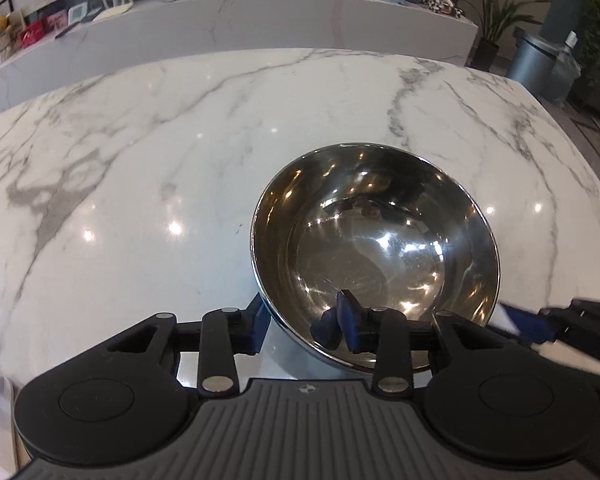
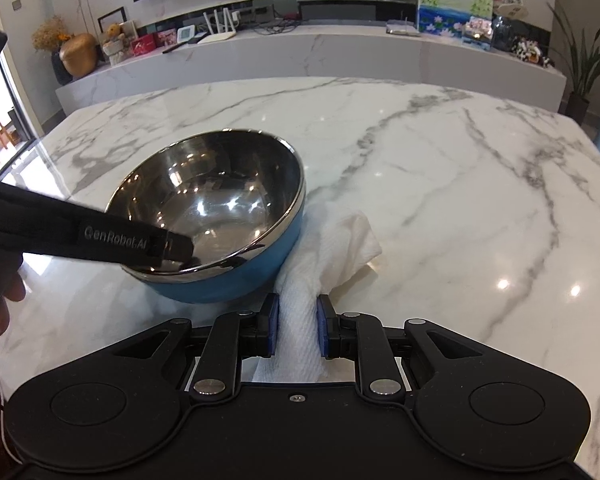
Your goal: Clean bowl
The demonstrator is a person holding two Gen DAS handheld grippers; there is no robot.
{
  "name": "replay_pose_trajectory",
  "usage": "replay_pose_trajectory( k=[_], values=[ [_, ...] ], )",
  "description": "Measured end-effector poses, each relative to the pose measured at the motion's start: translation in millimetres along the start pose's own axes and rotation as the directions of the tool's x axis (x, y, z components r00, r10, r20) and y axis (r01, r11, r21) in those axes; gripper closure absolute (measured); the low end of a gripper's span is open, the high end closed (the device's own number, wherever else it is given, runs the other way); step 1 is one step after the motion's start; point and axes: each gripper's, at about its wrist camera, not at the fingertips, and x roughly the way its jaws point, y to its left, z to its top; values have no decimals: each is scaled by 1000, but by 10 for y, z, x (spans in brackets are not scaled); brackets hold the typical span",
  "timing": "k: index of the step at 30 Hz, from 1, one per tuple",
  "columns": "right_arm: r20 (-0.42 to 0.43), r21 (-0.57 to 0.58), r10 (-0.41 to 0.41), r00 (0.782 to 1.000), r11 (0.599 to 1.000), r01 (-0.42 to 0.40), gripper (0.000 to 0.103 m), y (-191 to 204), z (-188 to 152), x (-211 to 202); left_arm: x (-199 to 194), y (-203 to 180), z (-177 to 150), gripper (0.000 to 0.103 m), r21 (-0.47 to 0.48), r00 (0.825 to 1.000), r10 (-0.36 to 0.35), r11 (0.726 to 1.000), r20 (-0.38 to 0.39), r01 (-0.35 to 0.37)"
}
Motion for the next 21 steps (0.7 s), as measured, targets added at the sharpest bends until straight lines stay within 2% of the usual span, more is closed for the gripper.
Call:
replay_pose_trajectory(
  k=[8,11,21],
  values=[
    [112,44,-49,993,998,45,86,-146,94,-175,2,-41,19,78,28,1000,-13,1000,11,12],
    [135,39,-45,990,998,40,86,-158,121,-204,7,-57,21,78,32,1000,-11,999,12,11],
    [72,16,-39,997,999,38,86,-127,57,-59,13,-58,22,78,19,1000,-16,1000,9,16]
  ],
)
